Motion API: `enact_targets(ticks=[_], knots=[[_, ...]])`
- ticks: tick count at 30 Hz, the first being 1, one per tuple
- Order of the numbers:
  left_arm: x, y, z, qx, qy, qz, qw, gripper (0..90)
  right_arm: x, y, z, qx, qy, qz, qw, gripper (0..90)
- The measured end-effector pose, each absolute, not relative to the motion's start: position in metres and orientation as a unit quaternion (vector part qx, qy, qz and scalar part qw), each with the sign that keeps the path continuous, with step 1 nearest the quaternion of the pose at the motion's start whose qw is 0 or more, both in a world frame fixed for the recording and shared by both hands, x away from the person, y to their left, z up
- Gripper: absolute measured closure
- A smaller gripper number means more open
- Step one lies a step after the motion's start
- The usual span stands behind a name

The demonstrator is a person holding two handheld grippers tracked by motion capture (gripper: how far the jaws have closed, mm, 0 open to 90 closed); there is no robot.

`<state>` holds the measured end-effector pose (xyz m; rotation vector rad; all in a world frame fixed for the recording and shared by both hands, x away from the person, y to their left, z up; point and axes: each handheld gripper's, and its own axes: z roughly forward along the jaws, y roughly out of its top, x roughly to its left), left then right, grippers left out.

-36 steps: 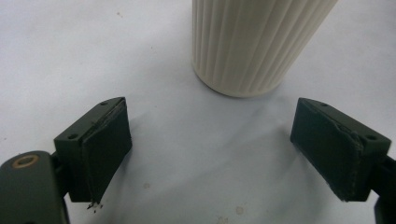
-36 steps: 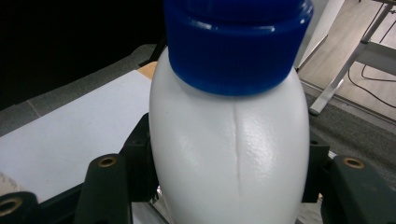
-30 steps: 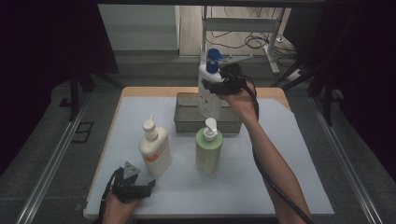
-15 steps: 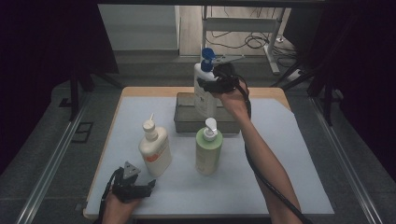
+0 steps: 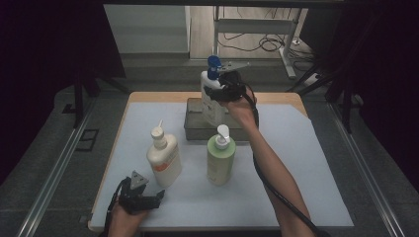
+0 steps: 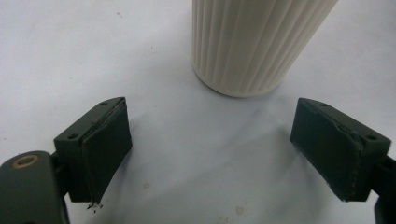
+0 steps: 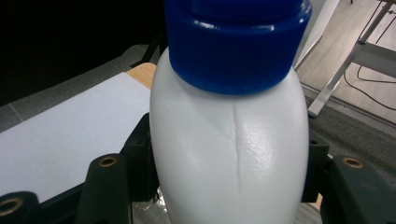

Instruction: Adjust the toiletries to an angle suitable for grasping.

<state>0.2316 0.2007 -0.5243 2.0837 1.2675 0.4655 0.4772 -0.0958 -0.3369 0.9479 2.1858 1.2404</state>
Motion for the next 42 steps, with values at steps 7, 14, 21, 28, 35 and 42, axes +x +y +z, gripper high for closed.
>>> enact_targets(ticks=[7, 14, 21, 28, 35, 42], knots=[[0.232, 0.201, -0.524, 0.794, 0.483, 0.177, 0.323, 12.1, 0.477, -0.096, -0.348, 0.349, 0.796, 0.445, 0.216, 41.0], [0.232, 0.201, -0.524, 0.794, 0.483, 0.177, 0.323, 12.1, 0.476, -0.097, -0.353, 0.348, 0.800, 0.442, 0.208, 41.0], [0.232, 0.201, -0.524, 0.794, 0.483, 0.178, 0.323, 12.1, 0.472, -0.099, -0.356, 0.347, 0.802, 0.442, 0.204, 40.9], [0.232, 0.201, -0.524, 0.794, 0.483, 0.178, 0.323, 12.1, 0.470, -0.101, -0.364, 0.349, 0.803, 0.439, 0.202, 41.0], [0.232, 0.201, -0.524, 0.794, 0.483, 0.178, 0.323, 12.1, 0.468, -0.102, -0.371, 0.350, 0.806, 0.432, 0.206, 41.0], [0.232, 0.201, -0.524, 0.794, 0.483, 0.177, 0.323, 12.1, 0.468, -0.103, -0.378, 0.352, 0.805, 0.430, 0.206, 41.0]])
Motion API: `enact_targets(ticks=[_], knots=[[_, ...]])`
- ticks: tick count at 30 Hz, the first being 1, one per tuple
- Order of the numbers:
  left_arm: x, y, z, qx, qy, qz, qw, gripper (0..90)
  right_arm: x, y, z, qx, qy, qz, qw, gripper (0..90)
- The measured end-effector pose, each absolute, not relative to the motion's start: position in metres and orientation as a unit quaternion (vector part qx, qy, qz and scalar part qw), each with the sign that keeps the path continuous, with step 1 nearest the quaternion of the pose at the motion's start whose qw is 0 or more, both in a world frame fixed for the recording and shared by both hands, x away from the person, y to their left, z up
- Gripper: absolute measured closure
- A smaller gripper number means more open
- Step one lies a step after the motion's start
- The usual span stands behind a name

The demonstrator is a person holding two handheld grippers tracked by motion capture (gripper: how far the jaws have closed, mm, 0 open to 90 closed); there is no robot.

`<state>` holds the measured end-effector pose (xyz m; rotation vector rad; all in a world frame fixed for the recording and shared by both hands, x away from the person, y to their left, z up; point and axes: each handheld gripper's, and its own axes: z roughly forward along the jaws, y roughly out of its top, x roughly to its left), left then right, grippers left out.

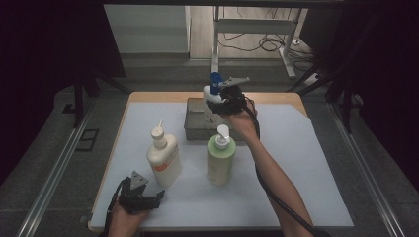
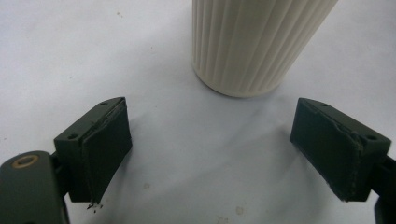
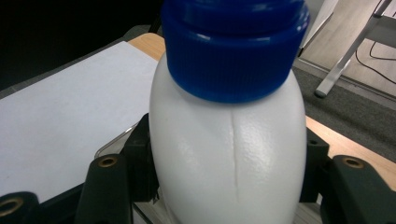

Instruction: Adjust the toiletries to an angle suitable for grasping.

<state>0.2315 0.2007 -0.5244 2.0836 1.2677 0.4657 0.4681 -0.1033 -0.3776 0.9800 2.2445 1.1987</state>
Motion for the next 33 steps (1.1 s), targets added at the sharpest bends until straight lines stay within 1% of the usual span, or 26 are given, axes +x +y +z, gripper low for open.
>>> enact_targets(ticks=[6, 19, 26, 33], knots=[[0.232, 0.201, -0.524, 0.794, 0.483, 0.177, 0.323, 12.1, 0.467, -0.105, -0.385, 0.355, 0.805, 0.429, 0.205, 40.5], [0.232, 0.201, -0.524, 0.794, 0.483, 0.178, 0.323, 12.1, 0.470, -0.110, -0.385, 0.369, 0.799, 0.433, 0.193, 38.9], [0.232, 0.201, -0.524, 0.794, 0.483, 0.178, 0.323, 12.1, 0.468, -0.116, -0.386, 0.359, 0.799, 0.442, 0.192, 33.0], [0.232, 0.201, -0.524, 0.794, 0.482, 0.179, 0.323, 12.1, 0.460, -0.122, -0.386, 0.352, 0.804, 0.442, 0.188, 31.2]])
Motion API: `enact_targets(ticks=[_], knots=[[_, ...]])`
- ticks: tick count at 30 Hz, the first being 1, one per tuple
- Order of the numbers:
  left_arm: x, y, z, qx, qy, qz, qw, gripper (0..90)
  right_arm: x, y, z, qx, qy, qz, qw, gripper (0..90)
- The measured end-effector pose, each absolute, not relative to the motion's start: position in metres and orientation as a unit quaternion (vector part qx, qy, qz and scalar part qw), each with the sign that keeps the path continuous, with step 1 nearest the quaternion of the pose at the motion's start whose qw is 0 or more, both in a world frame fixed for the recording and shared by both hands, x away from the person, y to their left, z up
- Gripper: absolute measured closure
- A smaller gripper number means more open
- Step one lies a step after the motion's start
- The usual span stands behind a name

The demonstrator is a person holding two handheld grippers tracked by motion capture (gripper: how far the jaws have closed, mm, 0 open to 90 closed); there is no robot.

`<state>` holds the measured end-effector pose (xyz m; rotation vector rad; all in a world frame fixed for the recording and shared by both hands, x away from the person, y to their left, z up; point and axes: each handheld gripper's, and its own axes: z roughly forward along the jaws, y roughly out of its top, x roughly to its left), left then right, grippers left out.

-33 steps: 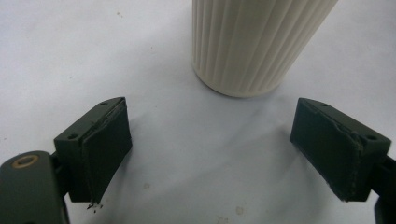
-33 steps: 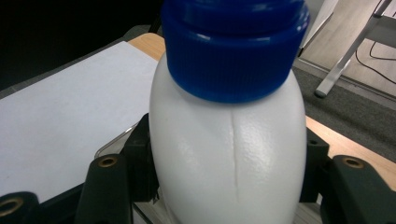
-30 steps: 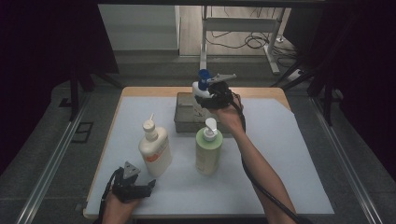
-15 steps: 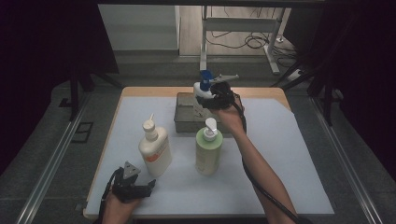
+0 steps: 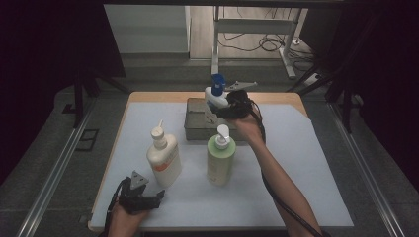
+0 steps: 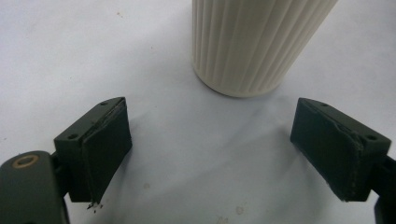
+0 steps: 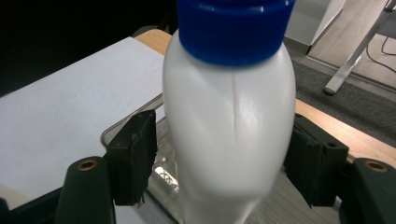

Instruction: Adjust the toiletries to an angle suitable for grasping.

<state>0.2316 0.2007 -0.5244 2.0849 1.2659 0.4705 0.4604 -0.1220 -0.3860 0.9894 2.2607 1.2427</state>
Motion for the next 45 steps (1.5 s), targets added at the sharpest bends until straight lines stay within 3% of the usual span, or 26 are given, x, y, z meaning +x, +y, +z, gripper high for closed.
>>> enact_targets(ticks=[5, 12, 20, 28, 33, 35, 37, 40, 45], knots=[[0.232, 0.201, -0.524, 0.794, 0.482, 0.179, 0.323, 12.1, 0.454, -0.127, -0.387, 0.346, 0.809, 0.439, 0.184, 31.2], [0.232, 0.201, -0.524, 0.794, 0.482, 0.179, 0.323, 12.1, 0.447, -0.143, -0.390, 0.345, 0.814, 0.440, 0.158, 38.9], [0.232, 0.201, -0.525, 0.794, 0.482, 0.179, 0.324, 12.1, 0.439, -0.153, -0.391, 0.345, 0.816, 0.436, 0.159, 43.3], [0.231, 0.201, -0.524, 0.794, 0.483, 0.179, 0.323, 12.1, 0.436, -0.164, -0.395, 0.361, 0.814, 0.422, 0.170, 54.7], [0.232, 0.201, -0.525, 0.794, 0.482, 0.179, 0.324, 12.1, 0.439, -0.172, -0.399, 0.378, 0.805, 0.423, 0.171, 70.0], [0.231, 0.201, -0.525, 0.794, 0.483, 0.178, 0.324, 12.1, 0.440, -0.172, -0.400, 0.378, 0.807, 0.420, 0.173, 71.9], [0.231, 0.201, -0.525, 0.794, 0.483, 0.178, 0.325, 12.1, 0.443, -0.171, -0.403, 0.385, 0.803, 0.416, 0.184, 82.1], [0.231, 0.201, -0.524, 0.794, 0.483, 0.178, 0.324, 12.1, 0.447, -0.168, -0.407, 0.388, 0.802, 0.414, 0.187, 89.6], [0.231, 0.201, -0.525, 0.794, 0.483, 0.178, 0.324, 12.1, 0.455, -0.163, -0.417, 0.397, 0.804, 0.402, 0.185, 89.9]])
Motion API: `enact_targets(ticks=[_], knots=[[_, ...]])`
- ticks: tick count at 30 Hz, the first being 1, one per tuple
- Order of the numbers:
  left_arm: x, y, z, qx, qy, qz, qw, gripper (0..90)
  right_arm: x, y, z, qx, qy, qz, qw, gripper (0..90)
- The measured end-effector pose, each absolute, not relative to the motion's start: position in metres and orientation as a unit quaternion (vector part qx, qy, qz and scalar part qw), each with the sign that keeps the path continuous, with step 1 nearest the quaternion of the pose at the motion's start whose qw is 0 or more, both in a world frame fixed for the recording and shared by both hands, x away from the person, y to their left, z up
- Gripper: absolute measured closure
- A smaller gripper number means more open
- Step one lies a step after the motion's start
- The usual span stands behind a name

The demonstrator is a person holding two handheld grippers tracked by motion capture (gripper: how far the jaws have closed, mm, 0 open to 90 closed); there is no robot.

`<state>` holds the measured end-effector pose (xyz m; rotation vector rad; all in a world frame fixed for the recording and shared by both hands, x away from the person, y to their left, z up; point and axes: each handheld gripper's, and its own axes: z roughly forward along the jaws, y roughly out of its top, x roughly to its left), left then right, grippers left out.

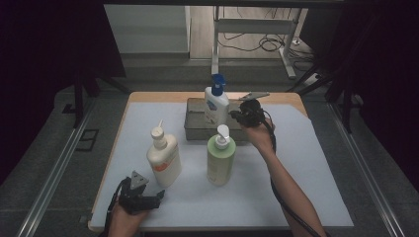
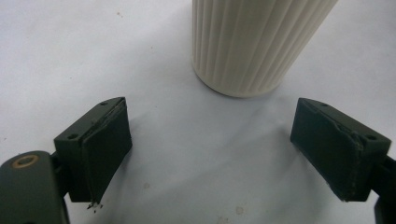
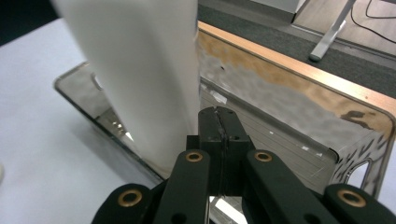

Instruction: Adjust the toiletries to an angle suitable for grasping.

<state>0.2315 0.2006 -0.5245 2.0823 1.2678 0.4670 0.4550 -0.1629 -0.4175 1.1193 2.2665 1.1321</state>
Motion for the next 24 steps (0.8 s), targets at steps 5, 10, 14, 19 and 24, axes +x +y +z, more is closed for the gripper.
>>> enact_targets(ticks=[5, 10, 14, 19, 24], knots=[[0.231, 0.201, -0.524, 0.794, 0.483, 0.178, 0.323, 12.1, 0.462, -0.160, -0.428, 0.405, 0.805, 0.394, 0.181, 89.9], [0.231, 0.201, -0.524, 0.794, 0.483, 0.178, 0.323, 12.1, 0.471, -0.154, -0.440, 0.414, 0.807, 0.385, 0.170, 89.8], [0.231, 0.201, -0.524, 0.794, 0.483, 0.178, 0.323, 12.1, 0.474, -0.152, -0.445, 0.416, 0.808, 0.384, 0.162, 89.6], [0.231, 0.201, -0.524, 0.794, 0.483, 0.178, 0.323, 12.1, 0.477, -0.152, -0.448, 0.423, 0.805, 0.387, 0.152, 89.7], [0.231, 0.201, -0.524, 0.794, 0.484, 0.178, 0.323, 12.1, 0.479, -0.150, -0.452, 0.425, 0.807, 0.382, 0.148, 89.6]])
